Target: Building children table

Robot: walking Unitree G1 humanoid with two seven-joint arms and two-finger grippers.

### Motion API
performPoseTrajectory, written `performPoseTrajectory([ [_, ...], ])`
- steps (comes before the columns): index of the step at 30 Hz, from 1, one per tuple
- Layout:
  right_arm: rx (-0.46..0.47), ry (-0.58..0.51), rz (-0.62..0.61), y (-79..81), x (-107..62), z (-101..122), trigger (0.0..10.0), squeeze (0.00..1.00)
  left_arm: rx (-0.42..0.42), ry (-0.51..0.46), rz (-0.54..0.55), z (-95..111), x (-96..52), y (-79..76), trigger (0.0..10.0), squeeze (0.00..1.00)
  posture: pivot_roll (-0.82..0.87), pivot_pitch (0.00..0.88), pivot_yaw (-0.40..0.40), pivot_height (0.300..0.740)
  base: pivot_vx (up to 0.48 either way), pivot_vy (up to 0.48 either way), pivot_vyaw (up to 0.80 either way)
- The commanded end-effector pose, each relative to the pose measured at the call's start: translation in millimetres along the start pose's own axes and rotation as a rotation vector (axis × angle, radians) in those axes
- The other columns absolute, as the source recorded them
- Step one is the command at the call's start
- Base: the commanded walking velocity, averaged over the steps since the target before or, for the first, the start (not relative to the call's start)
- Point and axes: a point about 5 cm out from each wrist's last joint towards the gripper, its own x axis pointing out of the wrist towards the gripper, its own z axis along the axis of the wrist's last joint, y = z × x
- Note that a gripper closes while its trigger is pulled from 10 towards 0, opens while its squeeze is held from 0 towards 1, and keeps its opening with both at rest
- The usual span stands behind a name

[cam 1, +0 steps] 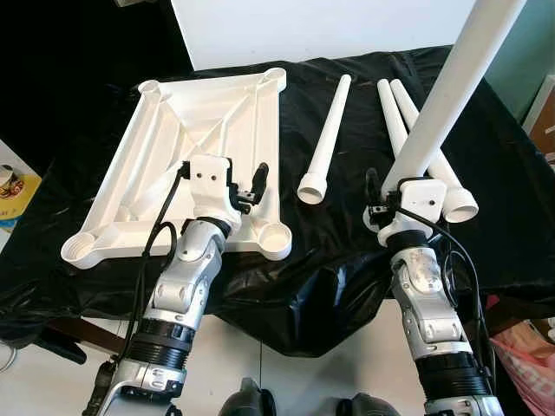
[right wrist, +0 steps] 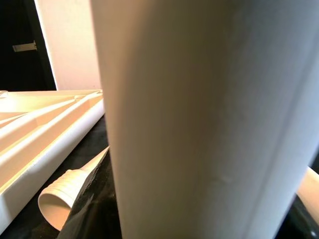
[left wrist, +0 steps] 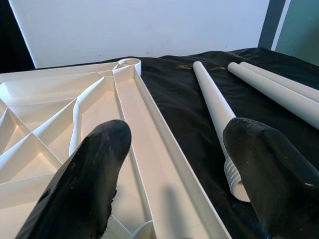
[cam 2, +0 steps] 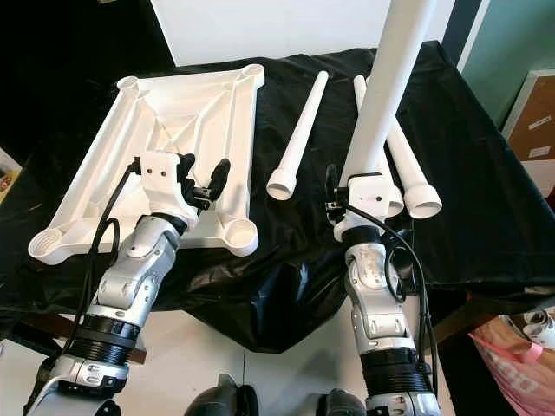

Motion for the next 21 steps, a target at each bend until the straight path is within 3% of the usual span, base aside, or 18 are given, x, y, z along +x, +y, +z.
performPoseTrajectory([
  [1,0.005,-0.001,0.002,1.9,-1.3,-1.5,10.0,0.00,0.007,0.025,0.011,-5.8,-3.1,4.3,10.0,0.00,0.03,0.093,0.058,0.740,0.000,0.000,0.00],
  [7,0.004,0.005,-0.009,0.8,-1.0,-2.6,10.0,0.00,0.006,0.034,0.012,-6.4,-2.6,4.8,10.0,0.00,0.03,0.093,0.060,0.740,0.000,0.000,0.00],
  [21,0.005,0.008,-0.021,0.0,-0.3,-3.6,10.0,0.00,0.011,0.033,0.008,-5.7,-1.1,6.7,10.0,0.00,0.03,0.093,0.067,0.740,0.000,0.325,0.00],
])
